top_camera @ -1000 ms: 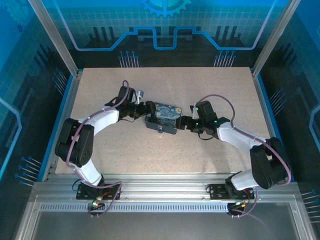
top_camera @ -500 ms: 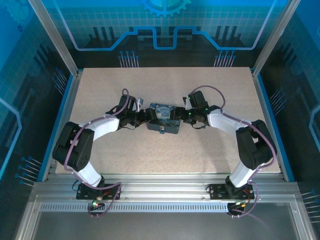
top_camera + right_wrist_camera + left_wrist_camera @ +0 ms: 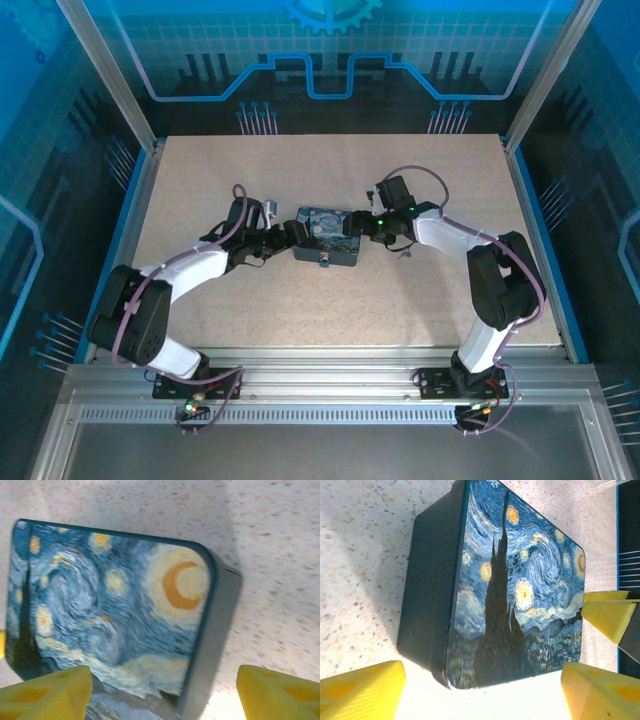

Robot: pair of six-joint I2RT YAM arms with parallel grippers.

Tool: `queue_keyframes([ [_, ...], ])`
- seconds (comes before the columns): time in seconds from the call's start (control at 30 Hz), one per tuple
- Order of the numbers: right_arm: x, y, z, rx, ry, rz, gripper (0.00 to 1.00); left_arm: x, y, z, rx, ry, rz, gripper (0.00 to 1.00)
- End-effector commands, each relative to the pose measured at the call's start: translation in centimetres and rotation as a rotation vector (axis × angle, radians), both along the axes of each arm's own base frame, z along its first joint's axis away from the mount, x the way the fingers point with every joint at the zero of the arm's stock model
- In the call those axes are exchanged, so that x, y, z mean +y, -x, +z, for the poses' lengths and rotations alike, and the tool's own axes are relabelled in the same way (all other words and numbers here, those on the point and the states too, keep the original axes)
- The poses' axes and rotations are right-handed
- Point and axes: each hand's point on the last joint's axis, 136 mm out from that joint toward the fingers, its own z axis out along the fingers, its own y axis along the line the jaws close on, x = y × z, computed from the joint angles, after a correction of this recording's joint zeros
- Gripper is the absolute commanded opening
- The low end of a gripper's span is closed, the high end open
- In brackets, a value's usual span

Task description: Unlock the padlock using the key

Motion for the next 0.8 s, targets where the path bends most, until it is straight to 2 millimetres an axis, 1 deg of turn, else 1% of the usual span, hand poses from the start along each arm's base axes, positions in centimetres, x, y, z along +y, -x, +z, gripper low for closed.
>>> queue_keyframes([
  [0.0,-3.4,0.7,1.6,-0.018,0.13,-0.044,0.77,1.0,1.2,0.7,-0.002,-0.023,0.047,0.82],
  [0.07,-5.4,1.1,1.6,-0.006,0.203,-0.082,0.76,1.4,2.1,1.1,-0.005,-0.027,0.054,0.82],
  [0.17,-8.6,1.5,1.1,0.029,0.274,-0.144,0.69,1.4,3.7,1.8,-0.013,-0.033,0.049,0.82],
  [0.23,-10.7,1.6,0.4,0.064,0.289,-0.188,0.64,0.9,4.7,2.4,-0.027,-0.029,0.03,0.82],
  [0.33,-13.1,1.6,-0.7,0.097,0.313,-0.233,0.56,-0.3,6.2,3.3,-0.041,-0.012,-0.008,0.82],
  [0.43,-14.3,1.7,-2.2,0.145,0.312,-0.249,0.49,-2.1,7.7,3.9,-0.058,0.005,-0.061,0.82],
  [0.5,-14.4,1.7,-3.0,0.165,0.297,-0.245,0.45,-3.2,8.6,4.1,-0.065,0.008,-0.092,0.82],
  [0.6,-14.3,1.7,-4.2,0.189,0.291,-0.238,0.44,-4.3,9.5,4.4,-0.069,0.015,-0.121,0.82],
  [0.63,-14.3,1.8,-4.6,0.202,0.291,-0.235,0.42,-4.6,9.7,4.5,-0.069,0.021,-0.129,0.82],
  [0.77,-14.3,2.0,-5.9,0.233,0.291,-0.234,0.41,-5.2,10.0,4.5,-0.064,0.036,-0.138,0.82],
])
